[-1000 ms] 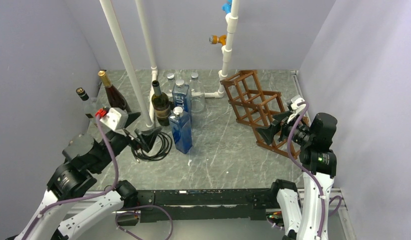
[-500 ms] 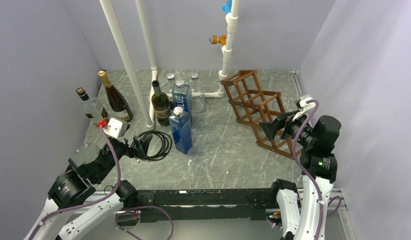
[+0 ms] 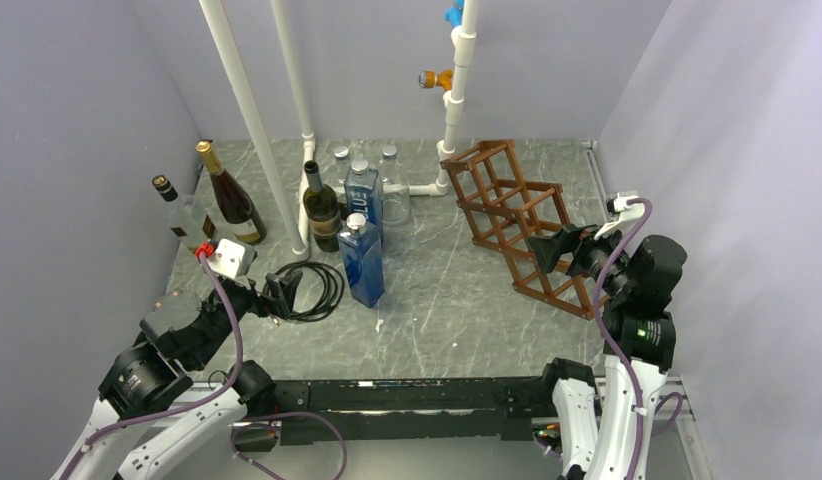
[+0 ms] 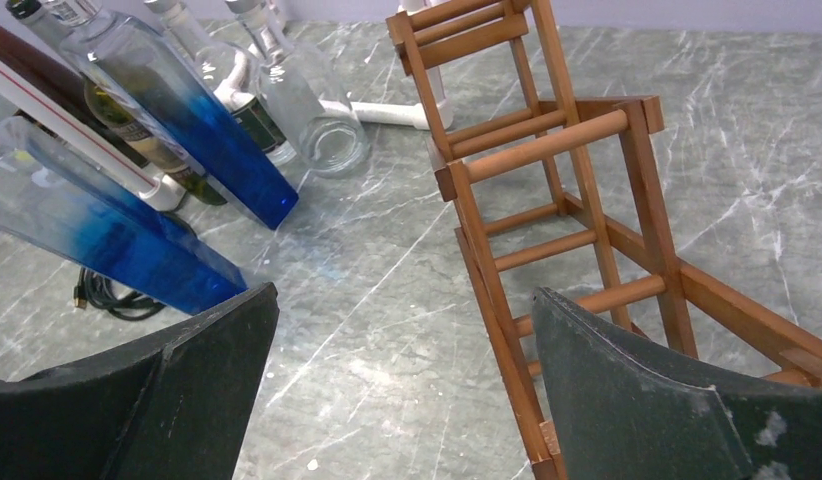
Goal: Take the wine bottle off the wine rack
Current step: Reset both arms
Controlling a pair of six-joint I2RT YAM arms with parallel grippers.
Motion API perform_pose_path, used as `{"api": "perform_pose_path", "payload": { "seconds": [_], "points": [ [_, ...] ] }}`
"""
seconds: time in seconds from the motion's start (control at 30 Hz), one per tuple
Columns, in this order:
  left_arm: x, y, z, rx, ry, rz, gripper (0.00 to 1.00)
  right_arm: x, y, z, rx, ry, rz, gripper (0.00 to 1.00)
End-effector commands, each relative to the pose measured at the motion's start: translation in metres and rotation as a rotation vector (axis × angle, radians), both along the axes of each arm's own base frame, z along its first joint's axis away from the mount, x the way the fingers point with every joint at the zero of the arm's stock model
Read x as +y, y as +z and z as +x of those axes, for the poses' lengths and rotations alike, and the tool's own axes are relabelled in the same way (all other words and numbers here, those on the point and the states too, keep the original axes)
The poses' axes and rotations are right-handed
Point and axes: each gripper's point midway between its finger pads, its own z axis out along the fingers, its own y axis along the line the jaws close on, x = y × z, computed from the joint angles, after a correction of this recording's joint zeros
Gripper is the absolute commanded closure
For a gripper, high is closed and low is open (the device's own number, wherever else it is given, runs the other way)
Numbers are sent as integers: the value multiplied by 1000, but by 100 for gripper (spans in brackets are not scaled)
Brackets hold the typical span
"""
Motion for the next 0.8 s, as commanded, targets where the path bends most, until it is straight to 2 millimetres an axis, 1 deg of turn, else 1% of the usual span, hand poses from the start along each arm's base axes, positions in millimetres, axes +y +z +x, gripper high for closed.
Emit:
{"api": "perform_pose_path", "payload": {
  "seconds": [0.0,0.6,0.77],
  "points": [
    [5,5,2,-24,29,-15,0,-7,21,2,-55,-55,-1,0],
    [6,5,3,-30,34,-7,1,-12,21,5,-56,-73,-11,0],
    [5,5,3,-32,30,-6,0,-16,17,8,-47,-93,-10,0]
  ]
}}
